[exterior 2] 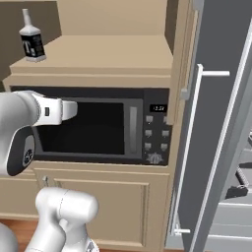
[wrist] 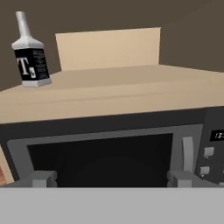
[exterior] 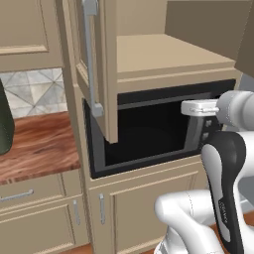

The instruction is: There is a bowl on the dining counter. Grab a lemon wedge from the fridge and place it in the bowl. Then get the liquor bottle and glass cup from the cabinet and place them next to the bowl.

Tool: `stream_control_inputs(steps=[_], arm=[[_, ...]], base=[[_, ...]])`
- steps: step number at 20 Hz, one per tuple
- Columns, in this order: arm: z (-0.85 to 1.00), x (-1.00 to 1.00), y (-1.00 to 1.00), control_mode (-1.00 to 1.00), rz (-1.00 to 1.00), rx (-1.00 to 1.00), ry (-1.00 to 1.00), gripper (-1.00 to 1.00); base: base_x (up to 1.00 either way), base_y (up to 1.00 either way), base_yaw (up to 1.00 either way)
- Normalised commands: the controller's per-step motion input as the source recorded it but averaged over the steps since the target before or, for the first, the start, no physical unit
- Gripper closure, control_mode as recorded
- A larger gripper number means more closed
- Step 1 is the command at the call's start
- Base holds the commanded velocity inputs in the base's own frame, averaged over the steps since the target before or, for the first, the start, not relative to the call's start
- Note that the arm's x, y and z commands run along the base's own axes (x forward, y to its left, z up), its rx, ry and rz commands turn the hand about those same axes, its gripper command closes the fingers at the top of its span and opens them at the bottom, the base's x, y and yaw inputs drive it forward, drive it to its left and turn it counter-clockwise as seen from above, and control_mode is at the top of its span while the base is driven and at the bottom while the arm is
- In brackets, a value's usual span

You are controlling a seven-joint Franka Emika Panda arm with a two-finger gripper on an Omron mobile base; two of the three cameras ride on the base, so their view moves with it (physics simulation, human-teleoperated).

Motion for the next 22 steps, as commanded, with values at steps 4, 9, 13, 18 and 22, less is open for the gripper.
stream_control_inputs(steps=[4,9,13,18,22], arm=[[0.00,0.00,0.00,1.00,0.00,0.00,0.00,-1.00],[0.00,0.00,0.00,1.00,0.00,0.00,0.00,-1.00],[0.00,0.00,0.00,1.00,0.00,0.00,0.00,-1.00],[0.00,0.00,0.00,1.00,0.00,0.00,0.00,-1.00],[0.00,0.00,0.00,1.00,0.00,0.00,0.00,-1.00]], base=[[0.23,0.00,0.18],[0.35,0.00,0.20],[0.47,0.00,0.15],[0.27,0.00,0.11],[0.19,0.03,0.09]])
